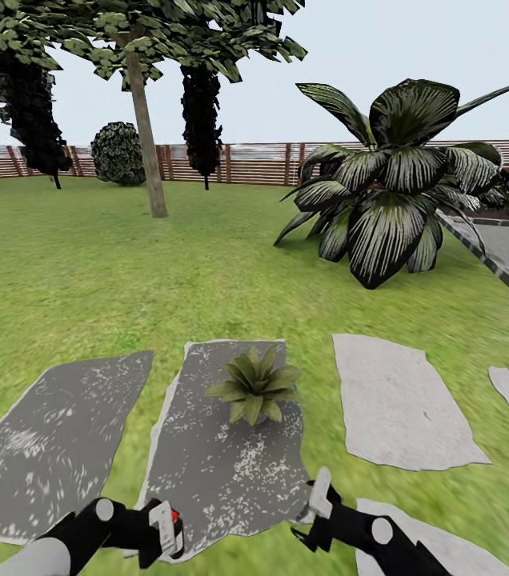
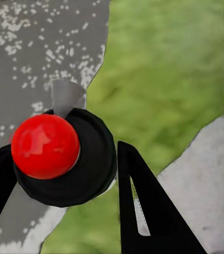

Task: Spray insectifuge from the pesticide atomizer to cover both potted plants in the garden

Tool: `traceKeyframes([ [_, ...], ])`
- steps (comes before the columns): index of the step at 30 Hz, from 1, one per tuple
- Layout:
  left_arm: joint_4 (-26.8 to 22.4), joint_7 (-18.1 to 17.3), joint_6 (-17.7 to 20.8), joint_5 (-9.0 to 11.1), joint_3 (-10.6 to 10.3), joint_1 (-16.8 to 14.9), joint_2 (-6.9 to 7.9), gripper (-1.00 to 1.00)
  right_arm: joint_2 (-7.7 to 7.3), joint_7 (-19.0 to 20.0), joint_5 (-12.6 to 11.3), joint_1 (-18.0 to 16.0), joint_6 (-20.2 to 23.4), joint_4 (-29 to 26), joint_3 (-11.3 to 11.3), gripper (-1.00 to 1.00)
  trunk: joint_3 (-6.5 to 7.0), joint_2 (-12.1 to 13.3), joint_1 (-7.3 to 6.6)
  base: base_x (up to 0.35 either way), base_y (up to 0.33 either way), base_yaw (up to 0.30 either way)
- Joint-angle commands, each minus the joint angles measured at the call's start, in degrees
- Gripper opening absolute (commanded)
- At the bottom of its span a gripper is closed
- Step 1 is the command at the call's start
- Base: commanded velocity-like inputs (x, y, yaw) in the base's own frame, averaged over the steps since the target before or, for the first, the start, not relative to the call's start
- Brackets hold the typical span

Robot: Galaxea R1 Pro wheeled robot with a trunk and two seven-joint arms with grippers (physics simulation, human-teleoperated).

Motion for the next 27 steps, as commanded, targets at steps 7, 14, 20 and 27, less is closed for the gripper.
traceKeyframes([
  [7,-0.25,-3.65,-0.03,-0.31,-5.10,-0.19,-2.91,-1.00,1.82,0.46,0.59,-0.03,-0.40,-0.78,0.15,-1.00,-0.05,-0.02,-0.01,0.000,0.000,0.000],
  [14,-2.87,-3.74,4.78,-0.25,-8.44,-0.25,-4.66,-1.00,4.82,3.26,3.45,-0.09,-0.33,-1.40,0.63,-1.00,-0.05,-0.02,-0.01,0.000,0.000,0.000],
  [20,-3.92,-3.76,5.86,-0.31,-10.67,-0.25,-6.43,-1.00,7.28,4.65,7.07,-0.11,-0.25,-2.43,0.84,-1.00,-0.05,-0.02,-0.01,0.000,0.000,0.000],
  [27,-4.77,-3.64,5.95,-0.32,-12.42,-0.25,-8.00,-1.00,7.99,4.75,7.52,-0.11,-0.31,-2.59,0.86,-1.00,-0.05,-0.02,-0.01,0.000,0.000,0.000],
])
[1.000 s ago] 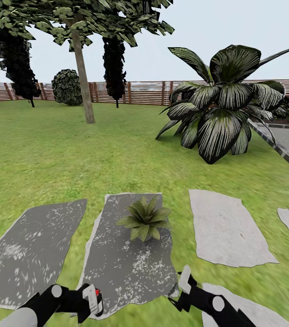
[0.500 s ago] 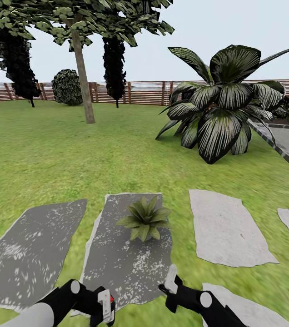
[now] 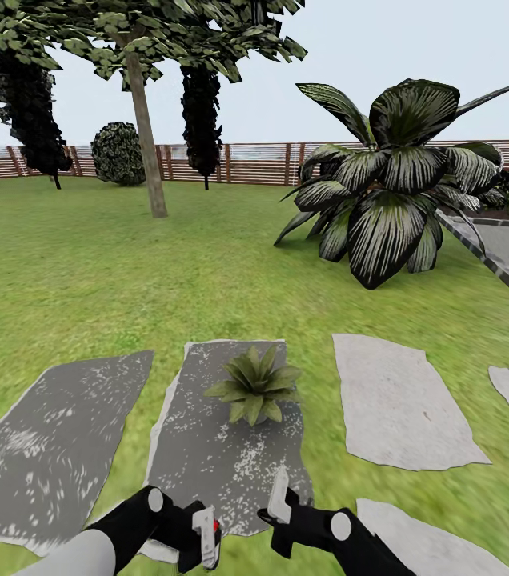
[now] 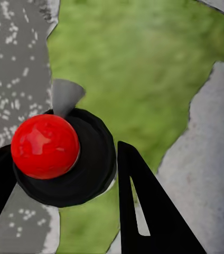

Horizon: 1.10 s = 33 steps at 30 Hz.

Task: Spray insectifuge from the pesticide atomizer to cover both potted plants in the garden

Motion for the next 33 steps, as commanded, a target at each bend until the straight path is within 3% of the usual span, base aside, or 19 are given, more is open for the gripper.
traceKeyframes([
  [1,-0.54,-0.06,-0.40,-0.65,-0.31,-0.01,-0.24,-1.00,0.03,-0.03,0.59,-0.02,-0.35,-0.06,-0.08,-1.00,-0.05,-0.02,-0.01,0.000,0.000,0.000],
  [9,-2.04,2.14,-0.15,-0.61,-1.28,0.02,-1.55,-1.00,0.39,0.05,0.54,-0.02,-0.35,-0.30,-0.08,-1.00,-0.05,-0.02,-0.01,0.000,0.000,0.000],
  [11,-2.03,2.22,-0.15,-0.59,-1.27,0.06,-1.54,-1.00,1.03,0.31,0.54,-0.02,-0.35,-0.45,-0.08,-1.00,-0.05,-0.02,-0.01,0.000,0.000,0.000],
  [12,-2.00,2.91,0.19,-0.56,-1.30,0.11,-1.54,-1.00,2.06,2.02,0.54,-0.02,-0.35,-1.35,-0.08,-1.00,-0.05,-0.02,-0.01,0.000,0.000,0.000],
  [33,-1.89,3.24,-0.88,0.15,-0.97,0.17,-2.02,-1.00,2.25,2.35,0.54,-0.02,-0.35,-1.67,-0.08,-1.00,-0.05,-0.02,-0.01,0.000,0.000,0.000],
])
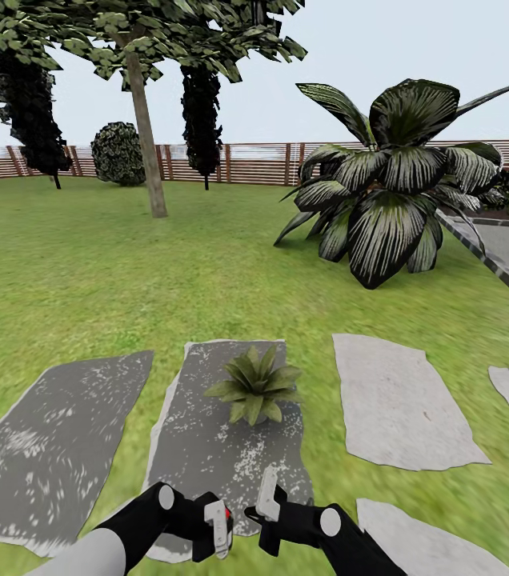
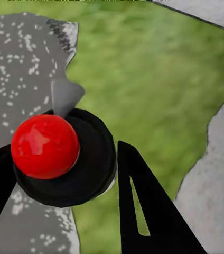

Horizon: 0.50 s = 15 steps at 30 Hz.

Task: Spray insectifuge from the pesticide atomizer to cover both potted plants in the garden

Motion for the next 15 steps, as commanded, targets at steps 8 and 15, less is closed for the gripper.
traceKeyframes([
  [8,-0.11,-0.10,-0.40,-0.41,0.26,-0.01,-0.34,-1.00,0.01,-0.02,0.59,-0.02,-0.34,-0.06,-0.08,-1.00,-0.05,-0.02,-0.01,0.000,0.000,0.000],
  [15,-0.11,-0.10,-0.51,-0.41,0.32,-0.01,-1.25,-1.00,0.01,-0.02,0.59,-0.02,-0.34,-0.06,-0.08,-1.00,-0.05,-0.02,-0.01,0.000,0.000,0.000],
])
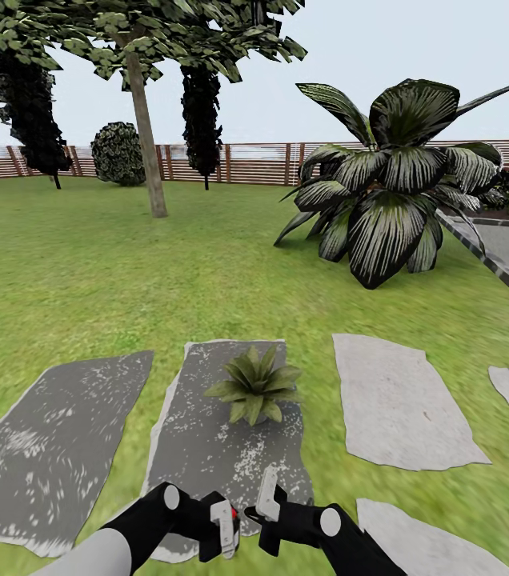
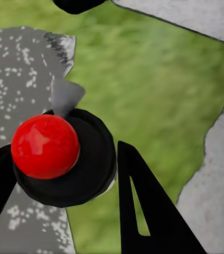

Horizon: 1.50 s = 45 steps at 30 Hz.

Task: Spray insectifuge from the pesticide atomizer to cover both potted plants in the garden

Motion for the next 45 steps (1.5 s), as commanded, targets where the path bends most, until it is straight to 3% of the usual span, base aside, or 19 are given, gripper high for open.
traceKeyframes([
  [1,-0.06,-0.08,-0.50,-0.58,0.12,-0.01,-0.04,-1.00,0.01,-0.02,0.59,-0.02,-0.35,-0.05,-0.08,-1.00,-0.05,-0.02,-0.01,0.000,0.000,0.000],
  [16,0.21,-0.17,-2.79,-0.50,0.23,-0.01,-0.05,-1.00,0.01,-0.02,0.59,-0.02,-0.42,-0.12,-0.08,-1.00,-0.05,-0.02,-0.01,0.000,0.000,0.000],
  [45,0.64,-0.17,-2.86,-0.32,0.55,-0.10,-0.77,-1.00,0.01,-0.02,0.59,-0.02,-0.43,-0.12,-0.08,-1.00,-0.05,-0.02,-0.01,0.000,0.000,0.000],
])
